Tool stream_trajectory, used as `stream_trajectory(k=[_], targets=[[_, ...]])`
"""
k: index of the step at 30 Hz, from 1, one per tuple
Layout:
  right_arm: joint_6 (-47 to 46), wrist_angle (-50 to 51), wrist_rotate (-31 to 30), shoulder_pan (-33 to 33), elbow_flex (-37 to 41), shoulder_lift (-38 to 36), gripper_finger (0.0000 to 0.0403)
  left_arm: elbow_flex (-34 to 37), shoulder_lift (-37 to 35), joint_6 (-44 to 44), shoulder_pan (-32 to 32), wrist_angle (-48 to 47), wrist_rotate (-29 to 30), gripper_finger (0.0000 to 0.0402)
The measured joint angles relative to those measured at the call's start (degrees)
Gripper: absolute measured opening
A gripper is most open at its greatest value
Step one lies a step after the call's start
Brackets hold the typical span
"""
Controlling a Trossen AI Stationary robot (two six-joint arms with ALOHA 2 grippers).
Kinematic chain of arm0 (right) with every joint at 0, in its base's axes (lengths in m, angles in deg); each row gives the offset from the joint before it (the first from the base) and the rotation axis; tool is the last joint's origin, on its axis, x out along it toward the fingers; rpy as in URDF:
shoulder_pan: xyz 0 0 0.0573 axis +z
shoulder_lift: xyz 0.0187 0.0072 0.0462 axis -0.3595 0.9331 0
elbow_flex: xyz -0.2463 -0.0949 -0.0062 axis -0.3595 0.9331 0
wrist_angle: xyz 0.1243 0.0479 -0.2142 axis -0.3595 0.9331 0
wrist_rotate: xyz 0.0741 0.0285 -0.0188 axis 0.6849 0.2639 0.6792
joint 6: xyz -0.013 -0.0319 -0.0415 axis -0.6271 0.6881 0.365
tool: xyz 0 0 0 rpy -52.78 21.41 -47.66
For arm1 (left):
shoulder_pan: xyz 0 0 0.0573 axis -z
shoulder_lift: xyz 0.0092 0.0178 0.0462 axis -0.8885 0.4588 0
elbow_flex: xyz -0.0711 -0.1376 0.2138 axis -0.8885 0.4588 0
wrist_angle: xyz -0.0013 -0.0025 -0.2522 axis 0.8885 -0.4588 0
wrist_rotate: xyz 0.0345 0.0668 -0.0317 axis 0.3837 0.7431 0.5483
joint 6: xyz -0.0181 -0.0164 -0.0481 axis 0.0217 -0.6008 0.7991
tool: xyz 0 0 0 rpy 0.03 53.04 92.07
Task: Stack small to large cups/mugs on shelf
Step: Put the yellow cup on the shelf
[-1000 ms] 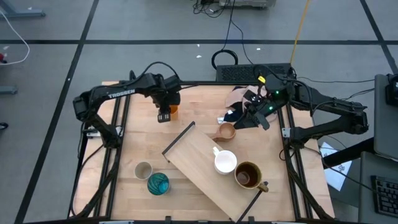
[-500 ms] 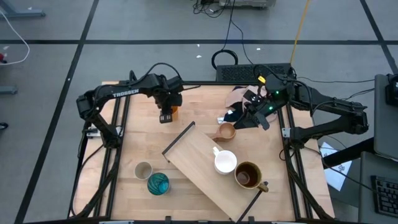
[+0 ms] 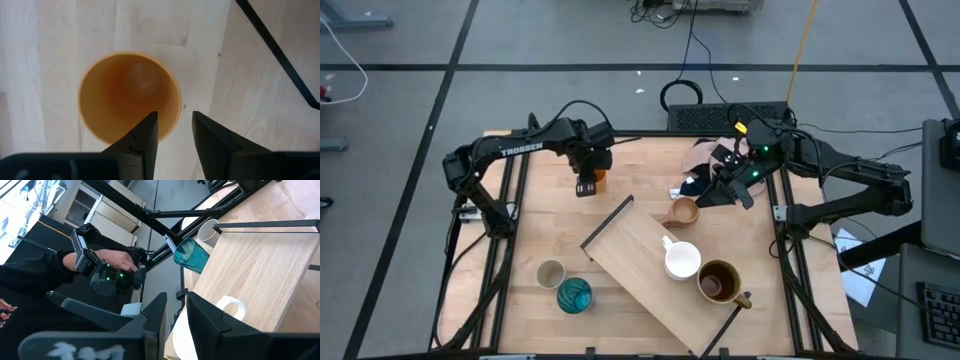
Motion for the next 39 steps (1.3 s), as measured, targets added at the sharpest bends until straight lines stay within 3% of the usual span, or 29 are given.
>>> stream_trajectory(k=[29,33,37,39], targets=[[-0.13,0.0,-1.05,-0.02,-0.02,0.0,0.0066,0.04,5.64,1.33,0.8,-0.07,0.41,0.0119],[-0.12,0.0,-1.06,-0.01,-0.02,0.0,0.0066,0.02,6.48,1.15,0.74,-0.22,0.77,0.0089],[-0.11,0.0,-1.05,-0.02,-0.02,0.0,0.0066,0.02,6.75,0.47,0.79,-0.04,1.33,0.0018],[-0.11,0.0,-1.05,-0.01,-0.02,0.0,0.0066,-0.04,6.59,0.51,0.76,0.42,2.41,0.0011]])
